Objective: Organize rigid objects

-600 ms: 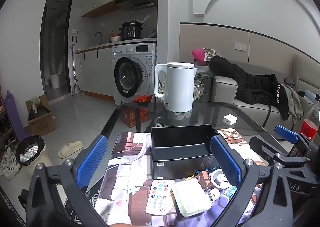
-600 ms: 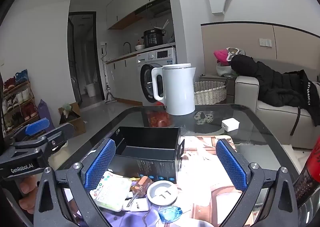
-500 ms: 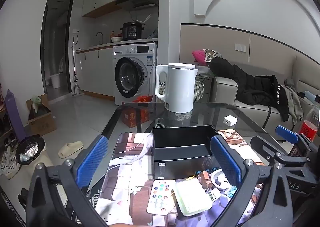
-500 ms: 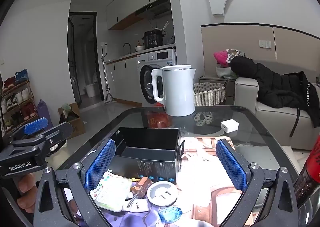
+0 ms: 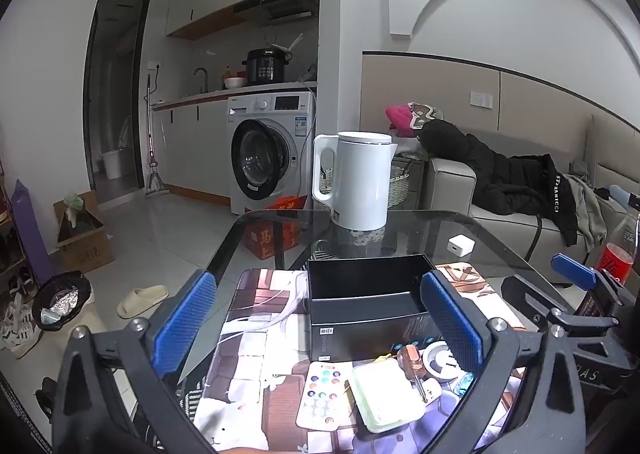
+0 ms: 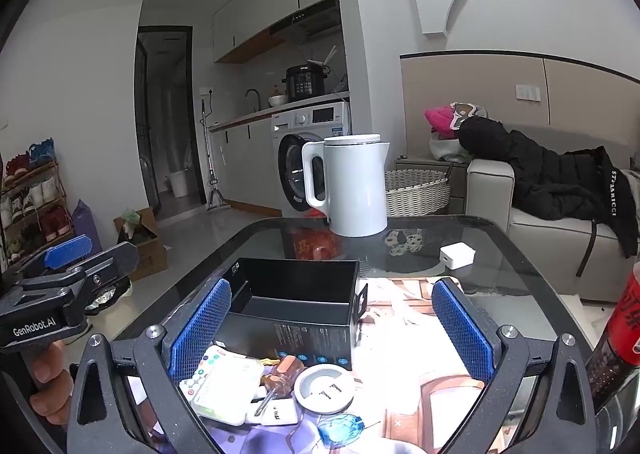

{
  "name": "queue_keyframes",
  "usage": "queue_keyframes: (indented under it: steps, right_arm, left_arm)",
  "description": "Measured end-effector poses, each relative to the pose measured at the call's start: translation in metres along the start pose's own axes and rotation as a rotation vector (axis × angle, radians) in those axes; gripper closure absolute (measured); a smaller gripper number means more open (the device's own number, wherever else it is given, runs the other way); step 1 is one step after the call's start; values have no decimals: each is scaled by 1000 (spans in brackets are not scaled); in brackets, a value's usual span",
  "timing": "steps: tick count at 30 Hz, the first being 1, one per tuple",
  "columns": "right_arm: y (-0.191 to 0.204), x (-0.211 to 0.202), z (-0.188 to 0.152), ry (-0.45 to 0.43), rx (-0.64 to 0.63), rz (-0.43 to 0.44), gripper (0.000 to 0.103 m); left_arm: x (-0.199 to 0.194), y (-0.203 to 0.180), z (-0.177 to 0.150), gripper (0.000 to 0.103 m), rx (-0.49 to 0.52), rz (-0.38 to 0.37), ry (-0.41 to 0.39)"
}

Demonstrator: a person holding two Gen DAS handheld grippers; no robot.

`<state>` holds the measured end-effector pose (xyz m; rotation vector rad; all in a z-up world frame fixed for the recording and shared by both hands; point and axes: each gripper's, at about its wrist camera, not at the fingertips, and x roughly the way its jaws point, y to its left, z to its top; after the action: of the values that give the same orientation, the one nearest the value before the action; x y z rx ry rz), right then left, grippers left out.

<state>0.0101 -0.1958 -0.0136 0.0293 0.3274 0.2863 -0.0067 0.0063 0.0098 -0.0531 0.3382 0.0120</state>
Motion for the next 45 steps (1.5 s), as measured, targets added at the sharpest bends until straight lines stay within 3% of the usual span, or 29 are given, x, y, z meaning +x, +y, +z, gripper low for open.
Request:
queue_keyframes:
  steps: [45]
  right_arm:
    - [-1, -3, 2, -3, -12, -24, 1]
  left_arm:
    - [2, 1, -2, 0, -13, -5, 5]
